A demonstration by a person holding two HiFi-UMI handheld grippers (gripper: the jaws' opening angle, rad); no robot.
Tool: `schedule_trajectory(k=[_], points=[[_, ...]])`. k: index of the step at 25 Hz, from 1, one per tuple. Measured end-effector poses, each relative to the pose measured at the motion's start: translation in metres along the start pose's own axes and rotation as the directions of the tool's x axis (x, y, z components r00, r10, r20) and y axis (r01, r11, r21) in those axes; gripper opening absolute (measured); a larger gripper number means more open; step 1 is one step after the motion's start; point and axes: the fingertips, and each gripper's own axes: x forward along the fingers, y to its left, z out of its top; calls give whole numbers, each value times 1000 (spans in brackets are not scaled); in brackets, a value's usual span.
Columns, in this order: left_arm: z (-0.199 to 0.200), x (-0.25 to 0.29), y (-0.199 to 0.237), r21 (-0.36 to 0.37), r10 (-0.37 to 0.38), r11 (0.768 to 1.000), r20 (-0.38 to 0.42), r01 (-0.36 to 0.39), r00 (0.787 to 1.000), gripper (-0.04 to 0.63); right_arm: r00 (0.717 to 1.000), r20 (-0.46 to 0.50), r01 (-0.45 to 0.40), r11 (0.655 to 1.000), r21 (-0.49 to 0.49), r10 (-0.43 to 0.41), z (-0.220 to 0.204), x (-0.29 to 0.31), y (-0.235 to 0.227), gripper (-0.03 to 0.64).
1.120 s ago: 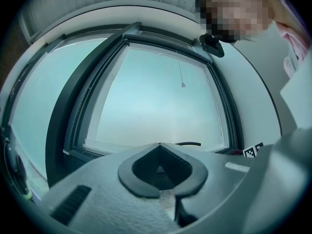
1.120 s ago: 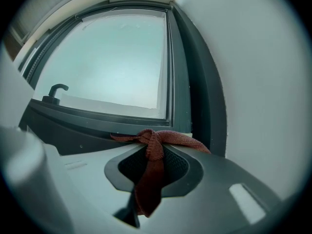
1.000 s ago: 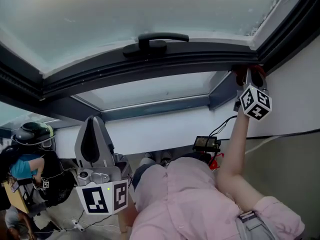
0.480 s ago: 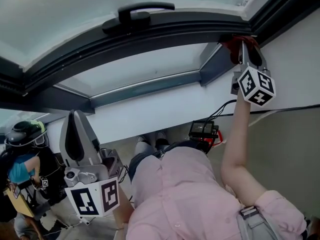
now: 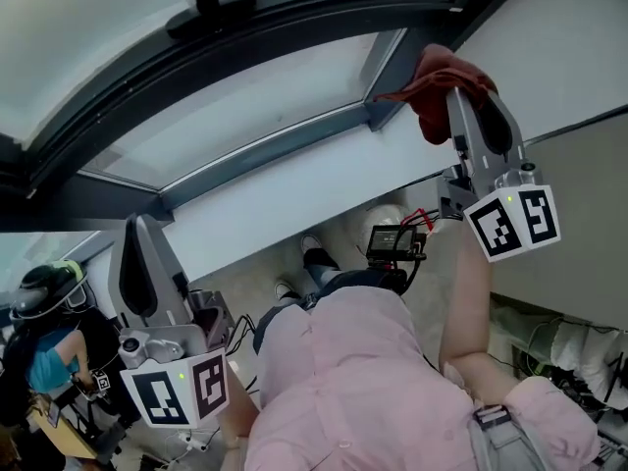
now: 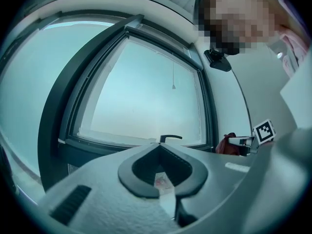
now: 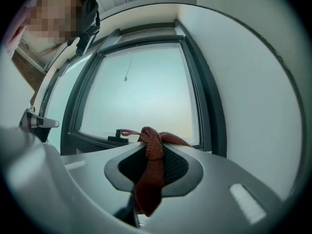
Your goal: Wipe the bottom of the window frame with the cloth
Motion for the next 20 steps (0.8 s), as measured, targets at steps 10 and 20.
schedule_trajectory(k=[10,20], points=[[11,-100,42,-8,-47,999,-17,47,999,-6,998,-25,62,997,48,-61,-2,-101,101,80],[15,-149,59,-55,-70,996,11,70,998,-6,996,-88,20,999,28,-17,-10,-133,170,80]])
